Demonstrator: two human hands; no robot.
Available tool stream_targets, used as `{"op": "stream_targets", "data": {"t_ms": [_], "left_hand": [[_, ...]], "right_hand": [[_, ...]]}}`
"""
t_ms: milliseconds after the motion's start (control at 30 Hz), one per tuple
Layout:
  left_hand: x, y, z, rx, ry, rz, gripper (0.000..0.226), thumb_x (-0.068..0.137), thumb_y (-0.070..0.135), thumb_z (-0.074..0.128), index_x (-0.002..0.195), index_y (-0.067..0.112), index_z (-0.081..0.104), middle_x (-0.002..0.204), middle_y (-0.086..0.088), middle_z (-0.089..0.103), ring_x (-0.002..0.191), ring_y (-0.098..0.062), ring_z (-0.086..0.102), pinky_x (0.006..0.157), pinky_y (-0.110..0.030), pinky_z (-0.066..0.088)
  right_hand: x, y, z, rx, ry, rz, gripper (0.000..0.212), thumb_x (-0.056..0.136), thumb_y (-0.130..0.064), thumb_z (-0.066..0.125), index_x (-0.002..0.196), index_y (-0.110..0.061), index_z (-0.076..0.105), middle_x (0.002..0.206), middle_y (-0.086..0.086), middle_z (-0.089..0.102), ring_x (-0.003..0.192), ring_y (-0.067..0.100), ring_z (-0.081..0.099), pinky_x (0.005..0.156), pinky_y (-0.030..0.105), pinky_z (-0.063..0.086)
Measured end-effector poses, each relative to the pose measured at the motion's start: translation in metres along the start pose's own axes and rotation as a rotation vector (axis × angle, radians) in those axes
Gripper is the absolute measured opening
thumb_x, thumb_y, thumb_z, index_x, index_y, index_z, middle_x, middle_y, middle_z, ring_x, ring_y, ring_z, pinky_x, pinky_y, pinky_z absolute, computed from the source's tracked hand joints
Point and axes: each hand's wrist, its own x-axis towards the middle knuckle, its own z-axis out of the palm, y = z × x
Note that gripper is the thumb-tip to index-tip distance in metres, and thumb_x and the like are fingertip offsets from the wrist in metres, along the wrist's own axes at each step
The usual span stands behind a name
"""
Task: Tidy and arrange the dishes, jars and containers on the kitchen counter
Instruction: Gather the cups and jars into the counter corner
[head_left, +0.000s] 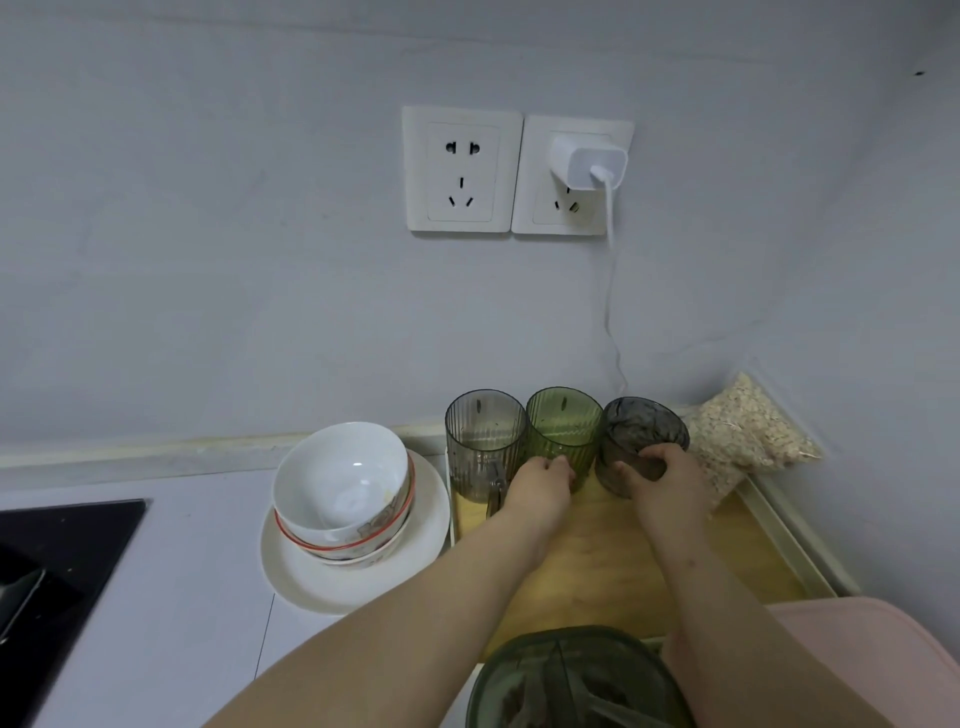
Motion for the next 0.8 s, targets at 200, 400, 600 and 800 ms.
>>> {"op": "stream_targets", "data": {"t_ms": [200, 400, 600, 800], "left_hand": [[0.0, 0.001, -0.001, 0.014, -0.002, -0.015, 0.027, 0.102, 0.028, 0.031, 0.101, 0.013, 0.052, 0.083, 0.0, 0.045, 0.074, -0.013, 0.04, 0.074, -0.025, 0.031], [-0.003, 0.0, -0.001, -0.021, -0.021, -0.036, 0.033, 0.102, 0.029, 0.031, 0.111, 0.009, 0.056, 0.104, -0.009, 0.05, 0.09, -0.02, 0.041, 0.08, -0.027, 0.033], [-0.006, 0.0, -0.001, -0.064, -0.026, -0.065, 0.043, 0.1, 0.035, 0.037, 0.134, 0.01, 0.045, 0.133, -0.01, 0.047, 0.122, -0.027, 0.044, 0.107, -0.04, 0.038], [-0.006, 0.0, -0.001, -0.042, -0.001, -0.037, 0.042, 0.101, 0.03, 0.037, 0.138, 0.009, 0.042, 0.138, -0.011, 0.044, 0.126, -0.03, 0.041, 0.108, -0.04, 0.036]], "right_hand": [[-0.002, -0.003, 0.001, 0.012, 0.0, -0.014, 0.037, 0.086, 0.003, 0.055, 0.122, -0.005, 0.057, 0.123, 0.019, 0.056, 0.112, 0.032, 0.051, 0.095, 0.034, 0.038], [-0.007, -0.008, -0.003, 0.057, -0.015, -0.032, 0.047, 0.086, 0.006, 0.051, 0.132, -0.005, 0.048, 0.131, 0.017, 0.05, 0.122, 0.031, 0.045, 0.101, 0.036, 0.036], [-0.015, -0.016, 0.0, 0.43, 0.055, 0.236, 0.057, 0.086, 0.001, 0.051, 0.138, -0.01, 0.032, 0.135, 0.011, 0.044, 0.119, 0.027, 0.048, 0.104, 0.047, 0.041], [-0.014, -0.015, 0.005, 0.602, -0.028, 0.372, 0.052, 0.084, 0.003, 0.049, 0.133, -0.01, 0.037, 0.127, 0.01, 0.05, 0.105, 0.026, 0.055, 0.097, 0.046, 0.047]]}}
